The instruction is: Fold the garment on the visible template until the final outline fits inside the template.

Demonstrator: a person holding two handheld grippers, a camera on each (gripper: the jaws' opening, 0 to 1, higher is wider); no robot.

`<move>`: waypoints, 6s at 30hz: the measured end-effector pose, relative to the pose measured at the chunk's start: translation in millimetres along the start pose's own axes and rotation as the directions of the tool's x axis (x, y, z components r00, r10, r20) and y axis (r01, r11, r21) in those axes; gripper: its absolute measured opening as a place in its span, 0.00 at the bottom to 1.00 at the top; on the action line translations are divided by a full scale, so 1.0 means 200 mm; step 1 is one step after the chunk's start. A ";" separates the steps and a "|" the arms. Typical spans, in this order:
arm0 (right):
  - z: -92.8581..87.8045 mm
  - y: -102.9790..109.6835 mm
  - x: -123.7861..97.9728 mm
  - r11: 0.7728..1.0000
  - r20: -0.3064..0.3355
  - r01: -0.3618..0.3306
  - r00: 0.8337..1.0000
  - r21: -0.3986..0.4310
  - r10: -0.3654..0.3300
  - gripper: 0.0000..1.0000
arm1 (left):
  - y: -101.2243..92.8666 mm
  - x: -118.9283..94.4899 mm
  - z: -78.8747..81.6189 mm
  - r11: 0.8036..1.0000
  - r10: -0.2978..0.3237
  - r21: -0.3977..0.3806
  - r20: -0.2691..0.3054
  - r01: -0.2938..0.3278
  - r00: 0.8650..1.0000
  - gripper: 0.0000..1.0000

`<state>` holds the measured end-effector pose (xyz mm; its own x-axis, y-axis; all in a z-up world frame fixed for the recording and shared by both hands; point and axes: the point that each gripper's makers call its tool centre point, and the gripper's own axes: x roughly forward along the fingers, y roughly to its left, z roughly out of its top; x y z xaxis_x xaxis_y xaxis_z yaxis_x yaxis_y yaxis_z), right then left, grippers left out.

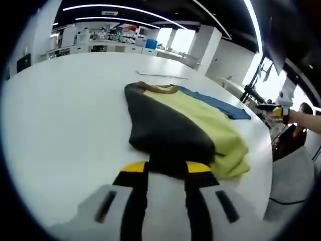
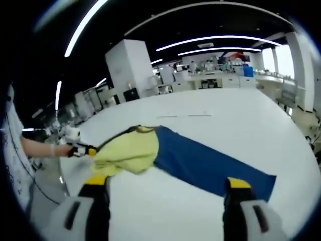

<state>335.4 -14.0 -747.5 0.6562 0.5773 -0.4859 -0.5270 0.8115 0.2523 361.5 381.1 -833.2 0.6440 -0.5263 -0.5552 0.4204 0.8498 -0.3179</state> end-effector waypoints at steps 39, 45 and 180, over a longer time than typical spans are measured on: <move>0.01 0.00 -0.09 1.000 0.025 0.024 0.999 0.021 -0.024 0.92 | -0.57 0.15 0.43 0.974 -0.225 0.037 0.139 0.222 0.964 0.00; -0.02 0.00 -0.10 1.000 0.014 0.021 1.000 0.020 -0.021 0.91 | -0.66 0.28 0.35 0.964 -0.264 0.059 0.072 0.260 0.962 0.00; -0.10 0.14 -0.12 0.995 0.008 0.008 1.000 0.097 -0.009 0.90 | 0.19 -0.11 0.14 0.991 0.018 0.131 -0.013 -0.016 1.000 0.00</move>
<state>294.2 -7.7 -746.5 0.6651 0.5709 -0.4814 -0.4671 0.8210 0.3283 381.2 423.9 -812.5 0.6431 -0.5102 -0.5711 0.4899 0.8473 -0.2052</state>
